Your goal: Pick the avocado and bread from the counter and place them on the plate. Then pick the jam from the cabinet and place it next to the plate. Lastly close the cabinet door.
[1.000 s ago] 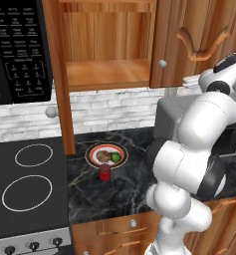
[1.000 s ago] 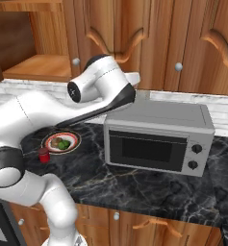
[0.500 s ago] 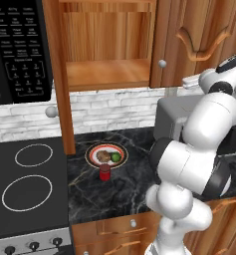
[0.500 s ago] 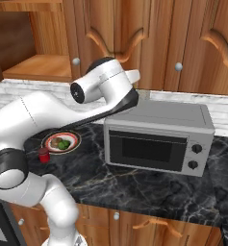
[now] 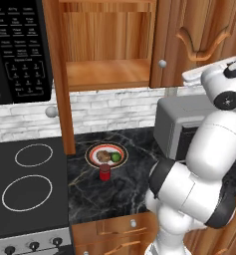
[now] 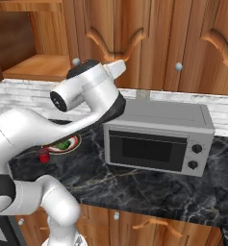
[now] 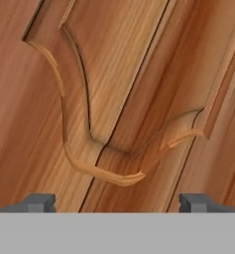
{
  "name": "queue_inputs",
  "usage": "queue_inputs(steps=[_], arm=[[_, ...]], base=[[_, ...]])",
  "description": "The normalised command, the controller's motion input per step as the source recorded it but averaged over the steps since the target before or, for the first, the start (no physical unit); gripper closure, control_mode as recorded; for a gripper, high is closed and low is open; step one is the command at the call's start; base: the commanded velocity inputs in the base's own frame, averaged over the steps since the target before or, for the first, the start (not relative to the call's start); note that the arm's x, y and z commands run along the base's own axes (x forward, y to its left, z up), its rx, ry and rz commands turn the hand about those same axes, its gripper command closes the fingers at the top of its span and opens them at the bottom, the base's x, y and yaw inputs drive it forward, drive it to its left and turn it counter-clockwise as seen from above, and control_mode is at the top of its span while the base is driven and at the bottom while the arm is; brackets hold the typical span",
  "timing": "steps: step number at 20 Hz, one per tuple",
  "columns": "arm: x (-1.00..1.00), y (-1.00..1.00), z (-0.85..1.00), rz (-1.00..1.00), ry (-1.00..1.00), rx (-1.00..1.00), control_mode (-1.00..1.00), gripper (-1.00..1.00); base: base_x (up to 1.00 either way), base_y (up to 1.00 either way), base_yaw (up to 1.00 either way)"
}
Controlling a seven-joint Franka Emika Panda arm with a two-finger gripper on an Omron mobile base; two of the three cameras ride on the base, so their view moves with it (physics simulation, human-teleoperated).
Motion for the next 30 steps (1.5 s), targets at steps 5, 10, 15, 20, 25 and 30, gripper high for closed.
queue_inputs(steps=[5, 10, 15, 20, 25, 30], arm=[[-1.0, 0.26, 0.93, 0.13, 0.0, 0.0, -1.0, -1.0], [-1.0, 0.31, 0.93, 0.06, -0.01, 0.0, -1.0, -1.0], [-0.93, 0.67, 0.57, 0.06, 0.0, -0.06, -1.0, -1.0], [-0.99, 0.8, 0.37, 0.08, -0.01, -0.14, -1.0, -1.0], [-1.0, 0.53, 0.45, 0.2, -0.04, -0.08, -1.0, -1.0], [-1.0, 0.66, 0.29, 0.22, -0.01, -0.12, -1.0, -1.0]], base=[[0.0, 0.0, 0.0], [0.0, 0.0, 0.0], [0.0, 0.0, 0.0], [0.0, 0.0, 0.0], [0.0, 0.0, 0.0], [0.0, 0.0, 0.0]])
